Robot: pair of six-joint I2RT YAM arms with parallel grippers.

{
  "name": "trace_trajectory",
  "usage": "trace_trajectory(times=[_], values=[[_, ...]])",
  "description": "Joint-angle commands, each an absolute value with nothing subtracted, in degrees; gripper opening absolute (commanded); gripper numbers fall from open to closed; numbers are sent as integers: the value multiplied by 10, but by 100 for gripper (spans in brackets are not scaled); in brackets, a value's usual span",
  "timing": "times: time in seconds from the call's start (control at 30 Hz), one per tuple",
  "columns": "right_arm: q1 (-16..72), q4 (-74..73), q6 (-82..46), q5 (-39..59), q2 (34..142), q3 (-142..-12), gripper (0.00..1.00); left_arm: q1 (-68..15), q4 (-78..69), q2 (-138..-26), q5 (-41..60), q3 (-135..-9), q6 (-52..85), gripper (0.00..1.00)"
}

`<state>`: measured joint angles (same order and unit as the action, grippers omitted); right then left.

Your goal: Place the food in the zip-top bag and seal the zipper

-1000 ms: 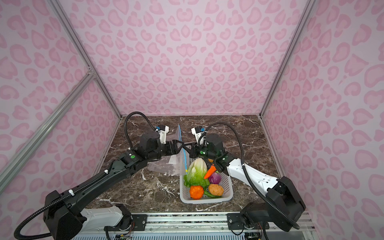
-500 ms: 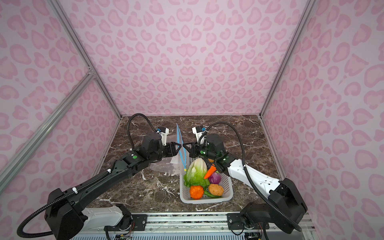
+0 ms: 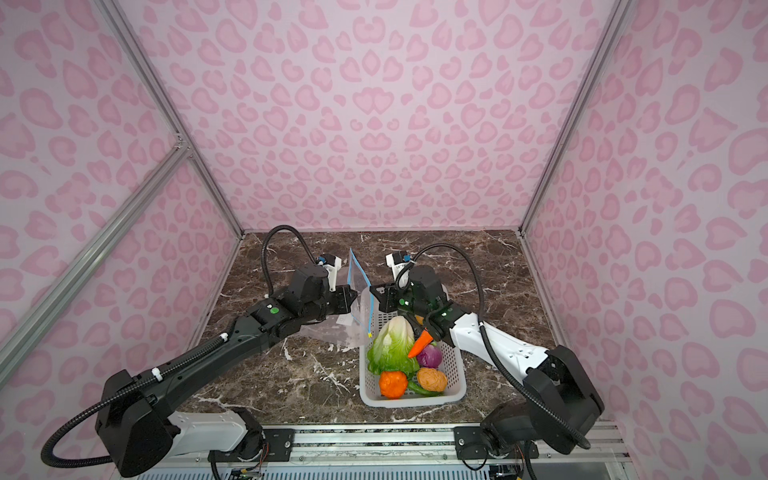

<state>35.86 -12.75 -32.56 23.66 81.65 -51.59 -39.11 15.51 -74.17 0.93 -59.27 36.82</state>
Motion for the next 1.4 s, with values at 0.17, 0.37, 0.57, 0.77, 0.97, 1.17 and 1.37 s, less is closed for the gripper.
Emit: trace_trajectory(times=[0.17, 0.37, 0.57, 0.77, 0.97, 1.17, 1.37], values=[[359, -66, -301, 239, 829, -589, 20, -392, 215, -746, -50, -620, 363, 2], [373, -28, -298, 248, 788, -627, 28, -392, 200, -766, -22, -626, 359, 2], [406, -52, -327, 268, 821, -650, 13, -392, 187, -755, -15, -621, 347, 2], [413, -78, -358, 275, 872, -659, 6, -392, 178, -741, -3, -611, 346, 2], [413, -9, -346, 187, 903, -680, 4, -392, 185, -724, -4, -606, 348, 2], [414, 17, -361, 197, 957, -711, 11, -392, 224, -707, -23, -628, 351, 2], [415, -18, -380, 234, 988, -718, 34, -394, 268, -723, -27, -656, 359, 2]])
